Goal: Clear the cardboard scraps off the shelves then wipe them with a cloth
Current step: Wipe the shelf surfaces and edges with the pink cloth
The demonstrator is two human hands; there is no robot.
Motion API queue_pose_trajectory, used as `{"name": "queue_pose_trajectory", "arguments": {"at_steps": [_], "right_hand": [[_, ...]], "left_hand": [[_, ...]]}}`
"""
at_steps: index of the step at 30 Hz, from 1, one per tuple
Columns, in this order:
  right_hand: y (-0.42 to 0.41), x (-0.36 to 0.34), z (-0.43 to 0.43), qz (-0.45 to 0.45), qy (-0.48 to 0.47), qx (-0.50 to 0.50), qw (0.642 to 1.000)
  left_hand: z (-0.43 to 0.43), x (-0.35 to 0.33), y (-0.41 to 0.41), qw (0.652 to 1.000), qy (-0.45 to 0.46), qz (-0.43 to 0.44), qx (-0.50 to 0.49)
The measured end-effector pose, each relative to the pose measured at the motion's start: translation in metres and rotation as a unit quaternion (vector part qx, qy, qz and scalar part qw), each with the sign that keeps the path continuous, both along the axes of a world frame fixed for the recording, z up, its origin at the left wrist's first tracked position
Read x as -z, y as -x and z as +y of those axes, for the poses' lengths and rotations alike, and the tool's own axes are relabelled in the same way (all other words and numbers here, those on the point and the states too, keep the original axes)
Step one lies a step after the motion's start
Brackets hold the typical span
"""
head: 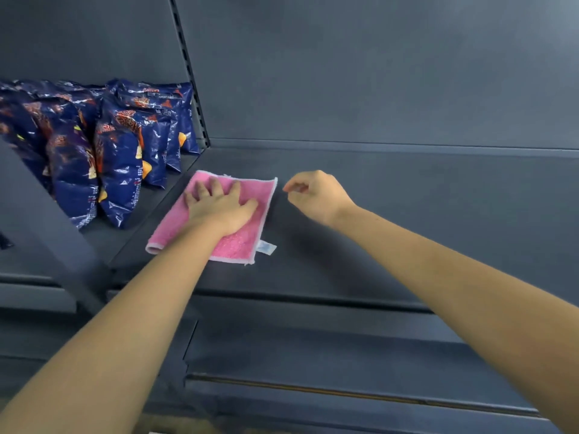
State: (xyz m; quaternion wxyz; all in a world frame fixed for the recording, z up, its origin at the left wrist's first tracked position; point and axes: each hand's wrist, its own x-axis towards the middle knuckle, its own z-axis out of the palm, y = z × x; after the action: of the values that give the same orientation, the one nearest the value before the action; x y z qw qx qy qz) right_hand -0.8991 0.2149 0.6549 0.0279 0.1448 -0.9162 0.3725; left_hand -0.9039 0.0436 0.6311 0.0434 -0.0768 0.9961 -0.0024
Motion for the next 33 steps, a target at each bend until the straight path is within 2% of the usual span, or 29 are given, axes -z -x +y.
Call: {"name": "queue_pose_trajectory", "arguments": {"at_steps": [6,9,12,15,20,25,27,30,33], "right_hand": [[0.005,0.002,-0.021,0.043,-0.021,0.023,0.999],[-0.004,0.002,-0.033,0.069,-0.068,-0.044,0.994],[-0.024,0.009,-0.046,0.079,-0.077,-0.151,0.982],[-0.035,0.014,-0.044,0.018,-0.084,-0.185,0.979],[-0.034,0.012,-0.007,0.021,-0.125,-0.123,0.984],[-0.044,0.015,0.057,0.062,-0.1,-0.029,0.993],[-0.057,0.016,0.077,0.051,-0.079,-0.014,0.996],[-0.087,0.018,0.095,0.02,-0.056,-0.049,0.997],[-0.118,0.018,0.089,0.027,-0.156,-0.109,0.981]], "left_hand": [[0.066,0.002,-0.04,0.975,-0.038,0.033,0.214],[0.055,0.0,-0.064,0.95,-0.072,0.04,0.3],[0.037,-0.004,-0.082,0.932,-0.149,0.039,0.328],[0.027,-0.004,-0.086,0.927,-0.169,0.011,0.335],[0.061,-0.004,-0.066,0.914,-0.167,-0.012,0.371],[0.119,-0.01,-0.061,0.87,-0.123,0.005,0.478],[0.134,-0.011,-0.067,0.853,-0.114,0.007,0.51],[0.134,-0.011,-0.084,0.83,-0.103,0.046,0.546],[0.109,-0.006,-0.105,0.82,-0.03,0.077,0.567]]}}
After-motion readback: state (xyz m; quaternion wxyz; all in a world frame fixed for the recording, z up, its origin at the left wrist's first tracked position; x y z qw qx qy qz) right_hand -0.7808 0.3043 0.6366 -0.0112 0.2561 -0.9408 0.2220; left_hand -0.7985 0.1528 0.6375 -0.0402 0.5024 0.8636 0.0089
